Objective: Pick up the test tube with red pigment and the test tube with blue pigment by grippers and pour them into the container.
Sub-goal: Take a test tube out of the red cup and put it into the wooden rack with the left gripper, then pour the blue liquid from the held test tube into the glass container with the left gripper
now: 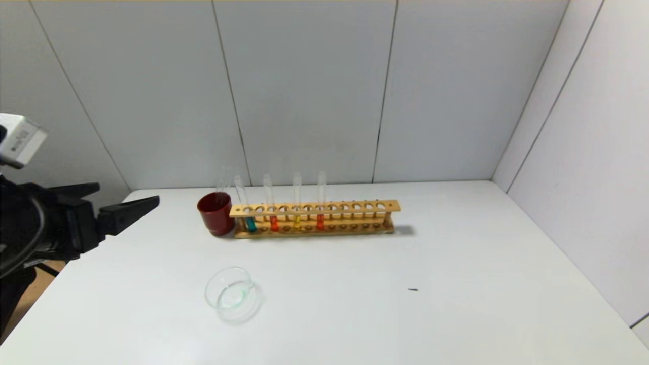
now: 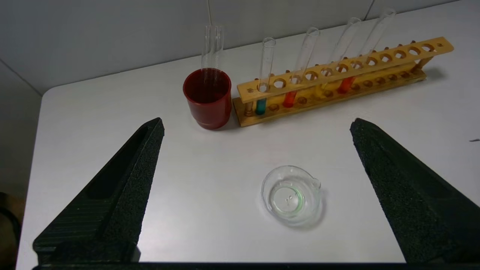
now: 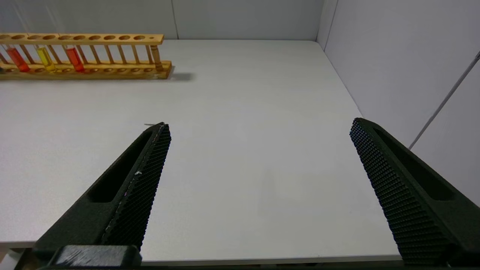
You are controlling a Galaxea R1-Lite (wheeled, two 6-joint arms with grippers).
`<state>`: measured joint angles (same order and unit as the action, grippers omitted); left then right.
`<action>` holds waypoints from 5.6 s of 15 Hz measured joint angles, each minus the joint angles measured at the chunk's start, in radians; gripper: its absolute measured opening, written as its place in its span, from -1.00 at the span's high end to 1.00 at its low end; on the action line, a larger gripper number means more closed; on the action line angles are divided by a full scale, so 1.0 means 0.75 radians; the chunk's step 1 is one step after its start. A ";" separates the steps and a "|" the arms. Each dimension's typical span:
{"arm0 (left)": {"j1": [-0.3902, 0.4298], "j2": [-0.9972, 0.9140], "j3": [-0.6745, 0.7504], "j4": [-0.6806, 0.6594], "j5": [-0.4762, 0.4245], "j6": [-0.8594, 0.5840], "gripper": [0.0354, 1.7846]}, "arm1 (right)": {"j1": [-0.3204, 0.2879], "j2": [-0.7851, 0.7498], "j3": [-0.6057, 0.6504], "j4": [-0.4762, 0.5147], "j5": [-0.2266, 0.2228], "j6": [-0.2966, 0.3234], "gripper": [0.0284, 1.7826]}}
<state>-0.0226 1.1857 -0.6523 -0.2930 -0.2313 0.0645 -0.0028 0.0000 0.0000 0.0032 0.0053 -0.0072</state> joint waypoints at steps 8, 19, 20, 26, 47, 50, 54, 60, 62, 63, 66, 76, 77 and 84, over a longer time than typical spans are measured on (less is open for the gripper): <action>-0.061 0.572 -0.131 -0.291 -0.002 -0.055 -0.96 | -0.001 0.000 0.000 0.000 0.001 0.000 -0.96; -0.110 1.023 -0.468 -0.343 -0.007 -0.053 -0.96 | -0.001 0.000 0.000 0.000 0.001 0.000 -0.96; -0.116 1.041 -0.489 -0.342 -0.007 -0.054 -0.96 | 0.000 0.000 0.000 0.000 0.000 0.000 -0.96; -0.146 1.143 -0.598 -0.329 -0.005 -0.053 -0.96 | 0.000 0.000 0.000 0.000 0.000 0.000 -0.96; -0.237 1.242 -0.682 -0.332 0.015 -0.050 0.66 | 0.000 0.000 0.000 0.000 0.001 0.000 -0.96; -0.237 1.216 -0.682 -0.326 0.014 -0.050 0.66 | 0.000 0.000 0.000 0.000 0.000 0.000 -0.96; -0.238 1.110 -0.700 -0.275 0.012 -0.045 0.66 | -0.001 0.000 0.000 0.000 0.001 0.000 -0.96; -0.242 0.866 -0.809 -0.036 0.007 -0.040 0.66 | 0.000 0.000 0.000 0.000 0.001 0.000 -0.96; -0.246 0.793 -0.819 -0.003 0.008 -0.038 0.66 | 0.000 0.000 0.000 0.000 0.000 0.000 -0.96; -0.247 0.754 -0.807 0.017 0.008 -0.037 0.66 | 0.000 0.000 0.000 0.000 0.001 0.000 -0.96; -0.237 0.623 -0.704 0.089 0.008 0.024 0.66 | -0.001 0.000 0.000 0.000 0.001 0.000 -0.96; -0.124 0.296 -0.178 0.059 0.069 0.290 0.66 | -0.001 0.000 0.000 0.000 0.000 0.000 -0.96; -0.113 0.294 -0.129 0.000 0.076 0.294 0.66 | -0.001 0.000 0.000 0.000 0.000 0.000 -0.96; -0.088 0.507 0.236 -0.897 -0.061 0.495 0.66 | 0.000 0.000 0.000 0.000 0.000 0.000 -0.96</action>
<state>-0.0883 1.5660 -0.4753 -0.9660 -0.2770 0.4357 -0.0028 0.0000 0.0000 0.0032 0.0053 -0.0072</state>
